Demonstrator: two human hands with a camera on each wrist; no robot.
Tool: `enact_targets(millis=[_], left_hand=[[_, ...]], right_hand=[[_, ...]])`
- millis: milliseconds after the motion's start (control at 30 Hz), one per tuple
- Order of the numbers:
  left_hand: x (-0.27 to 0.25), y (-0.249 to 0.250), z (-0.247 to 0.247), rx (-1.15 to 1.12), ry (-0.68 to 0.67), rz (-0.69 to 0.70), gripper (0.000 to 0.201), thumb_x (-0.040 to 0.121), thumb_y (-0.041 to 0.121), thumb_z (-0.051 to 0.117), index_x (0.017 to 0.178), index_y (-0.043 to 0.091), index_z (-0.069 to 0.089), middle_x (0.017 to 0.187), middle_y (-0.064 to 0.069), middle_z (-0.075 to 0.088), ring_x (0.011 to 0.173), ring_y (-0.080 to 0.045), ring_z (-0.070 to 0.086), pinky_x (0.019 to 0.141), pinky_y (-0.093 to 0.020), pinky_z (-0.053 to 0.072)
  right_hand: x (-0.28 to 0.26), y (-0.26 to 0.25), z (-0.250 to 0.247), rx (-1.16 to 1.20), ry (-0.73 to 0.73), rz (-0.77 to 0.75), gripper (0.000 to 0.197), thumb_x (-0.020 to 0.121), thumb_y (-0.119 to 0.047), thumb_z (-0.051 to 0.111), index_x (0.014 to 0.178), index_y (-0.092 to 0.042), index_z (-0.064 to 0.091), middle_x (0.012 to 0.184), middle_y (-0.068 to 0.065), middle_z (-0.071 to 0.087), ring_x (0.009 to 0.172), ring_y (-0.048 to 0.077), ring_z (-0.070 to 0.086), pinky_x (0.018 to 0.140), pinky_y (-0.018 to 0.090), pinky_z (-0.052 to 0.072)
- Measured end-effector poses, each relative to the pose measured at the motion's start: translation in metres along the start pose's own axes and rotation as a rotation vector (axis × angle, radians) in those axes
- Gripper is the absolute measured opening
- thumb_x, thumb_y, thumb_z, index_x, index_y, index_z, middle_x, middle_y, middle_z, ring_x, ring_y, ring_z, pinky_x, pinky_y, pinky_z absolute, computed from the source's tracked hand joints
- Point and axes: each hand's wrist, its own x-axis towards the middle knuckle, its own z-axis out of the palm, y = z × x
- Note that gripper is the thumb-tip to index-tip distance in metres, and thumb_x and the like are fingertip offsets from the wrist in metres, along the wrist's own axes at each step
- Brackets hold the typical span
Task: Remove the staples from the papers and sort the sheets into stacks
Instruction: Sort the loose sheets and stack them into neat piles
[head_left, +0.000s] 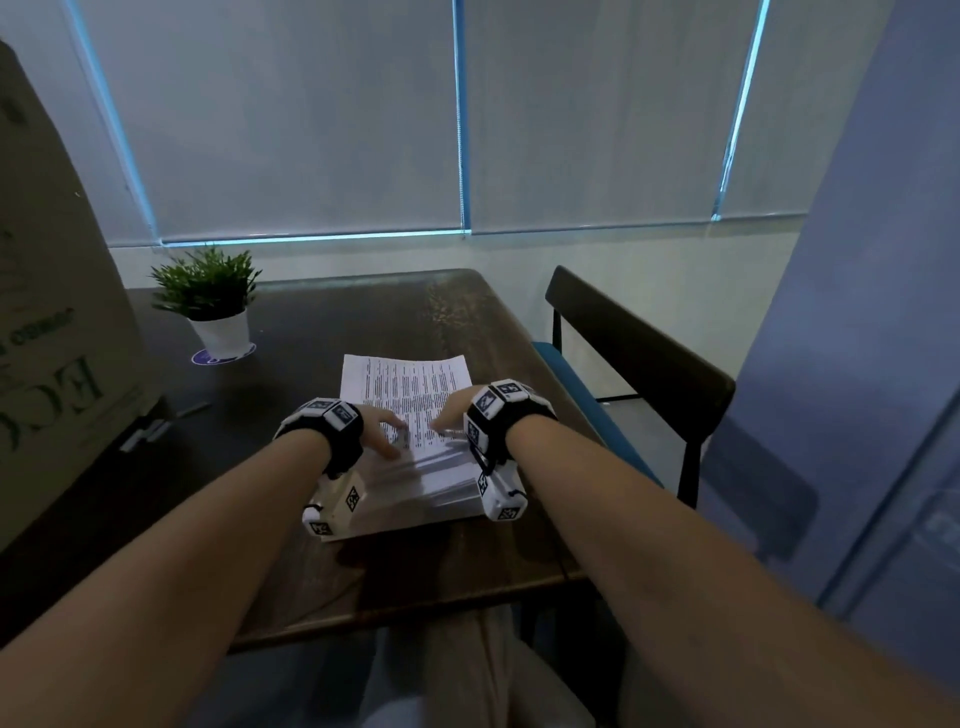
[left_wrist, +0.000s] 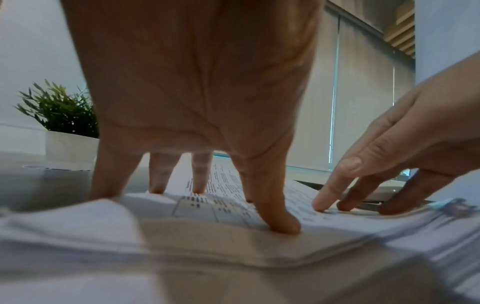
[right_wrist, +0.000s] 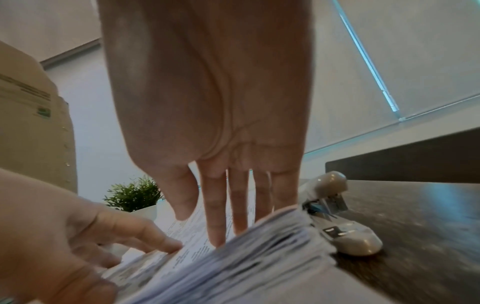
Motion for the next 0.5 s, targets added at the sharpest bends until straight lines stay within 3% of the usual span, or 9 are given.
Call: enact_targets(millis=[67,167,267,367,433,500], left_hand=[[0.003,-0.002,-0.002,-0.006,-0.02,0.005,0.066,0.082,0.034,0.071,0.14,0.032,0.04,0.151,-0.007,0.029,0.133,-0.028,0.037,0.107,-0.044,0.037],[0.011,-0.004,-0.007,0.007,-0.069,0.002,0.069,0.079,0.037,0.073,0.139,0.037,0.04,0.153,-0.005,0.025,0.135,-0.03,0.035,0.108,-0.046,0.036],[0.017,0.0,-0.015,0.029,-0.112,-0.024,0.066,0.082,0.034,0.071,0.14,0.035,0.039,0.153,-0.006,0.026,0.135,-0.031,0.035,0.106,-0.046,0.037],[0.025,0.006,-0.022,0.088,-0.183,-0.033,0.059,0.092,0.031,0.059,0.145,0.024,0.035,0.155,-0.005,0.023,0.14,-0.029,0.026,0.113,-0.045,0.027],[0.032,0.01,-0.029,0.138,-0.219,-0.051,0.059,0.095,0.034,0.053,0.146,0.014,0.033,0.154,-0.006,0.025,0.141,-0.027,0.025,0.115,-0.04,0.022],[0.041,0.007,-0.044,0.118,-0.18,-0.114,0.076,0.077,0.052,0.069,0.136,0.008,0.047,0.144,-0.004,0.043,0.132,-0.026,0.041,0.108,-0.04,0.036]], right_hand=[[0.002,0.002,-0.001,0.067,-0.012,0.007,0.026,0.093,-0.044,0.06,0.083,-0.021,0.064,0.115,0.002,0.065,0.097,0.022,0.06,0.079,0.033,0.043],[0.005,0.006,-0.004,0.07,-0.014,-0.017,0.024,0.096,-0.035,0.059,0.079,-0.018,0.06,0.095,0.001,0.061,0.086,0.02,0.058,0.074,0.031,0.042],[0.013,0.007,-0.006,0.044,0.013,-0.014,0.023,0.088,-0.036,0.067,0.07,-0.021,0.065,0.098,0.004,0.068,0.09,0.023,0.065,0.072,0.031,0.048],[0.021,0.008,-0.015,0.06,-0.005,-0.015,0.024,0.082,-0.036,0.074,0.062,-0.023,0.07,0.094,0.0,0.07,0.089,0.022,0.068,0.071,0.03,0.053],[0.028,0.007,-0.025,0.103,-0.12,-0.027,0.018,0.084,-0.033,0.074,0.068,-0.025,0.077,0.098,-0.001,0.073,0.087,0.017,0.07,0.073,0.031,0.057],[0.04,0.006,-0.038,0.164,-0.24,-0.008,0.009,0.089,-0.025,0.071,0.09,-0.02,0.078,0.104,0.005,0.074,0.087,0.019,0.071,0.08,0.036,0.059]])
